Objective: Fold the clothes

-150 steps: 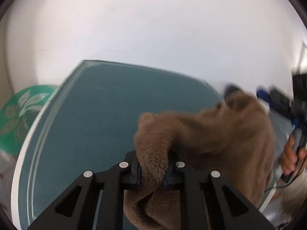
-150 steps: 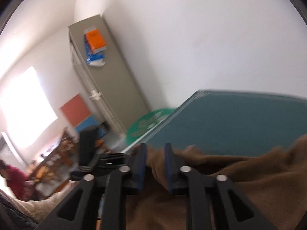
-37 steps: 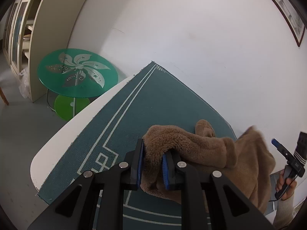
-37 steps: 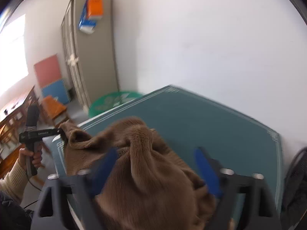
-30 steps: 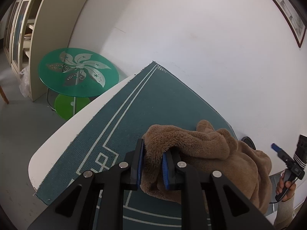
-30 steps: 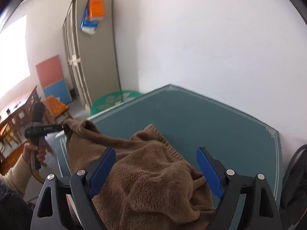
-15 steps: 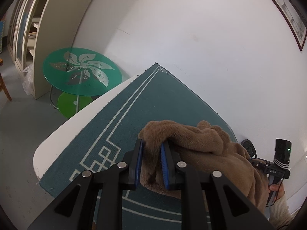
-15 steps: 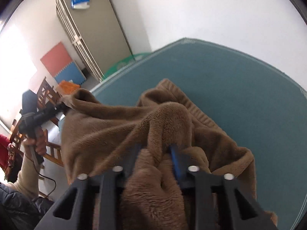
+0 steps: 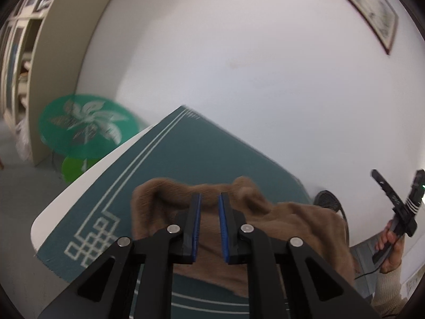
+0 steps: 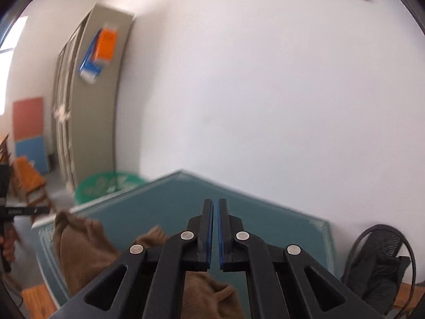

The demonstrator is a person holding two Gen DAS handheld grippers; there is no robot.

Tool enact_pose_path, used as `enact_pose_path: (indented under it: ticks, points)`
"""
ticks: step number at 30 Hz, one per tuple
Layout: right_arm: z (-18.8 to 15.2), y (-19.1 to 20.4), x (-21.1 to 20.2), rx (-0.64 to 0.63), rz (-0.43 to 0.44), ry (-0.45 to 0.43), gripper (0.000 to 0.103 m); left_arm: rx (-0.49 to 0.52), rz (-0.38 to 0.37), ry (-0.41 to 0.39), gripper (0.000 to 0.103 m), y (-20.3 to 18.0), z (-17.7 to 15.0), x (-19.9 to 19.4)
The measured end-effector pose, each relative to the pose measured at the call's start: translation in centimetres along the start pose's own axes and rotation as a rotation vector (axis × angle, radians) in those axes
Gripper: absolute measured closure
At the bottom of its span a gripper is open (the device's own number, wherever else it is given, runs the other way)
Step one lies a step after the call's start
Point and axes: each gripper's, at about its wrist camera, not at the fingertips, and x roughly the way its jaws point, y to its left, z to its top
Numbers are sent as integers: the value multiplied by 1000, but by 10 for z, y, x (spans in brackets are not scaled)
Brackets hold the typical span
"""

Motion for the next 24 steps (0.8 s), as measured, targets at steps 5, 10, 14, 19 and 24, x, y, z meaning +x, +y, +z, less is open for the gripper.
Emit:
enact_pose_path:
  ticks: [5, 10, 14, 19, 24]
  points:
    - [-15, -17, 11, 120, 180, 90, 99, 50, 0, -58, 88, -15, 9, -24]
    - [-43, -37, 29, 281, 300, 178, 98, 20, 33, -114, 88, -1, 16, -51]
    - [-60, -42, 49, 330, 344, 243, 82, -7, 58, -81, 88, 15, 8, -45]
    - [-73, -50, 56, 381, 356, 249, 13, -34, 77, -22, 88, 32, -6, -31]
    - [-78, -43, 49, 291, 340, 285, 13, -49, 92, 52, 88, 45, -20, -15]
